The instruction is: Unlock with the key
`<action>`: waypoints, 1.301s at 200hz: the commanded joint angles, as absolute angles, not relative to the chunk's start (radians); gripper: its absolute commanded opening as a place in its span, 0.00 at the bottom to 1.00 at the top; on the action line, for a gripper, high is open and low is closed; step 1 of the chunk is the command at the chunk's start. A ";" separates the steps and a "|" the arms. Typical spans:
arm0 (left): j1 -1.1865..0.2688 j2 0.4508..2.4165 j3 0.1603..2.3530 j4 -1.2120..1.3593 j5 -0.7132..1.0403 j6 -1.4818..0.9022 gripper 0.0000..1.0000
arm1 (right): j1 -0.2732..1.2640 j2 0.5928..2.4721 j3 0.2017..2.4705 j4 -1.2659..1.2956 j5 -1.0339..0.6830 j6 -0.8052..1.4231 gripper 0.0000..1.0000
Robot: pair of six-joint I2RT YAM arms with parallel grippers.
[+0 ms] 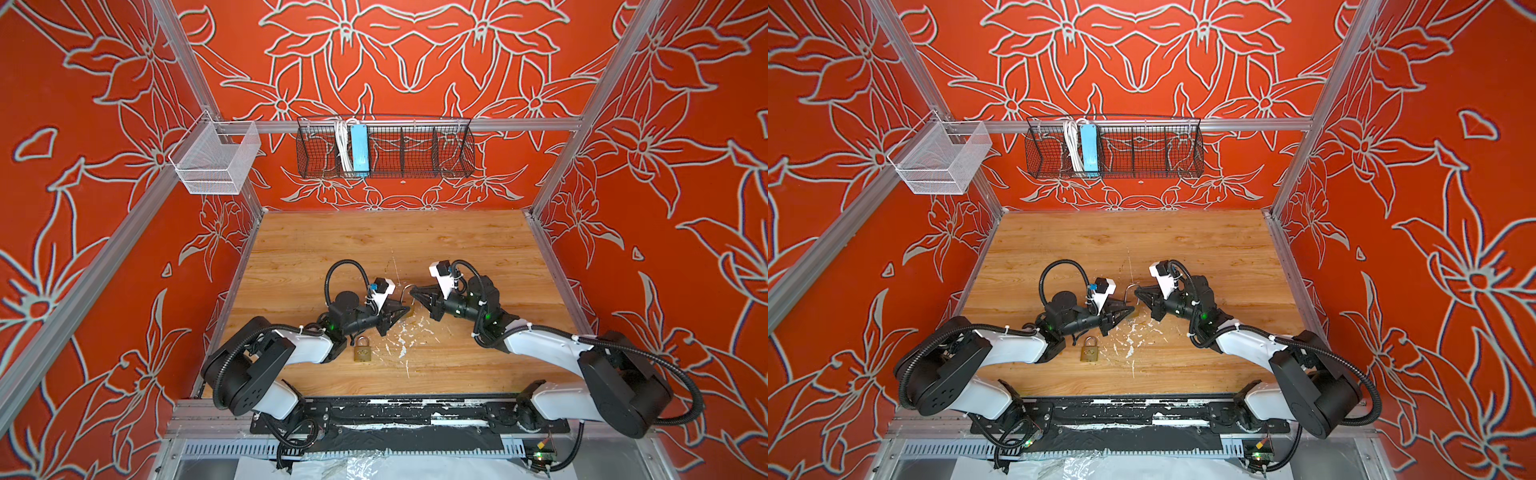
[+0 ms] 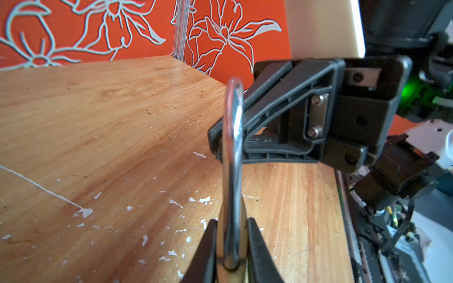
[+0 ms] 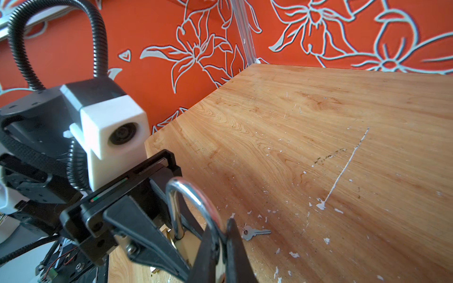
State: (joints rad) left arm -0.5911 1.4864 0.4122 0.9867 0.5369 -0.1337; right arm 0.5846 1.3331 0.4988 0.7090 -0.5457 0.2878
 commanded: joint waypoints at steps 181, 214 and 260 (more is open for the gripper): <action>-0.598 1.530 0.516 0.907 0.654 -0.064 0.37 | 0.581 1.174 0.477 0.693 -0.443 0.267 0.00; -0.599 1.536 0.525 0.891 0.658 -0.065 0.34 | 0.580 1.165 0.471 0.698 -0.435 0.267 0.00; -0.598 1.554 0.541 0.872 0.670 -0.057 0.34 | 0.581 1.124 0.444 0.714 -0.392 0.269 0.00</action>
